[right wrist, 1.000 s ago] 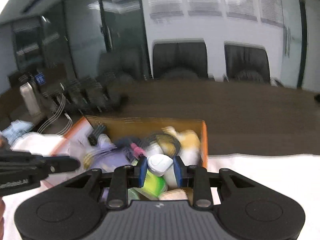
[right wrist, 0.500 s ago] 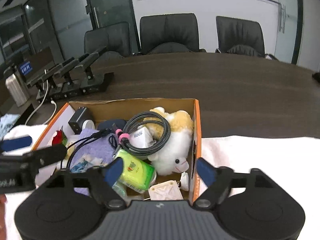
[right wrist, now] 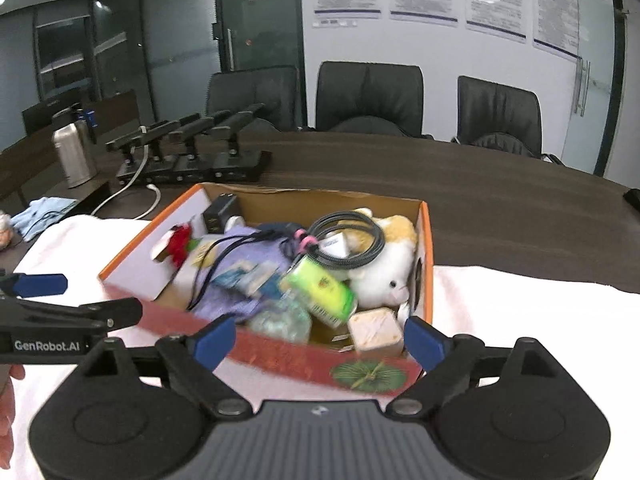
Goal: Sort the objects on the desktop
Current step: 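Move both tools back over the last small dark pieces on the towel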
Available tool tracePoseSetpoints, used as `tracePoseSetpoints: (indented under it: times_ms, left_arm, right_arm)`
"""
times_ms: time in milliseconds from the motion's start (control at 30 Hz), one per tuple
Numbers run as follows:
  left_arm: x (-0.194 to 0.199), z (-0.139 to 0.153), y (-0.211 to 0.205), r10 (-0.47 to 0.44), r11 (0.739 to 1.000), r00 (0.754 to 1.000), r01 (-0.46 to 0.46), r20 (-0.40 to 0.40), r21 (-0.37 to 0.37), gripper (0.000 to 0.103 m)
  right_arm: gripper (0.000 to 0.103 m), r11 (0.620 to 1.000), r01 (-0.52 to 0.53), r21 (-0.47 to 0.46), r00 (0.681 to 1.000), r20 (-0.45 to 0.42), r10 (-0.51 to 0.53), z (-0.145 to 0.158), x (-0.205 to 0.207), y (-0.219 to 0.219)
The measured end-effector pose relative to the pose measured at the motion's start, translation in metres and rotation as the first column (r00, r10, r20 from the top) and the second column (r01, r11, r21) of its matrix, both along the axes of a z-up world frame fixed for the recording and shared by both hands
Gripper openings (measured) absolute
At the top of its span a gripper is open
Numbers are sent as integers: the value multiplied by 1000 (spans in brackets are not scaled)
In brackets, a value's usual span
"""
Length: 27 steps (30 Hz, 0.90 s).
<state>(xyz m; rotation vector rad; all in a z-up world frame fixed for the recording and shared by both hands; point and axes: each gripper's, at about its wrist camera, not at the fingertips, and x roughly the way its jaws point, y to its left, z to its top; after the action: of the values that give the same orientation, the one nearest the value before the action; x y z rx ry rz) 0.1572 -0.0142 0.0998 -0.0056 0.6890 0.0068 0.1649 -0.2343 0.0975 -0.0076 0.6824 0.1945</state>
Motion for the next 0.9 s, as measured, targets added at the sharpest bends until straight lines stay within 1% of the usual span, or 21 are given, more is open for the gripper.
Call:
tracePoseSetpoints:
  times_ms: [133,233,300,467,533,633,700,767,800,833,900]
  left_arm:
    - [-34,-8,6,-18,1000,1000,18,-6,-19,103]
    - [-65,-15,5,-22,1000,1000,22,15,-22,103]
    - [-83,-23,2,-25,999,999,25,20,-27,103]
    - [-139,-46,-5,-69,997,997,71,36,-43,103]
    - [-160,-55,-8,-103,994,994,105,35,-43,103]
    - [-185,-67,-8,-112,990,993,115,40,-75,103]
    - [-196,-73,-9,-90,992,995,93,39,-85,103]
    - [-203,-81,-10,-76,995,997,78,29,-69,103]
    - [-206,-84,-11,-73,995,997,74,25,-63,103]
    - [-209,-88,-11,-74,995,997,75,17,-60,103]
    - [-210,-94,-11,-76,995,997,75,-5,-60,103]
  right_arm:
    - [94,1000,-21,18,1000,3,21,-7,-34,1]
    - [94,999,-33,34,999,6,33,-17,-62,0]
    - [94,999,-29,24,999,23,28,-26,-85,0]
    - [95,1000,-28,-6,998,50,28,-51,-137,-3]
    - [95,999,-27,-39,998,60,29,-64,-162,-2]
    - [95,996,-42,-78,995,82,48,-81,-194,0]
    - [95,995,-40,-89,996,79,47,-92,-209,1]
    - [95,996,-24,-88,997,71,31,-99,-217,1]
    - [95,996,-15,-89,997,78,22,-99,-221,2]
    - [95,996,-1,-84,994,106,10,-97,-227,1]
    - [102,999,5,-43,993,121,1,-96,-232,-1]
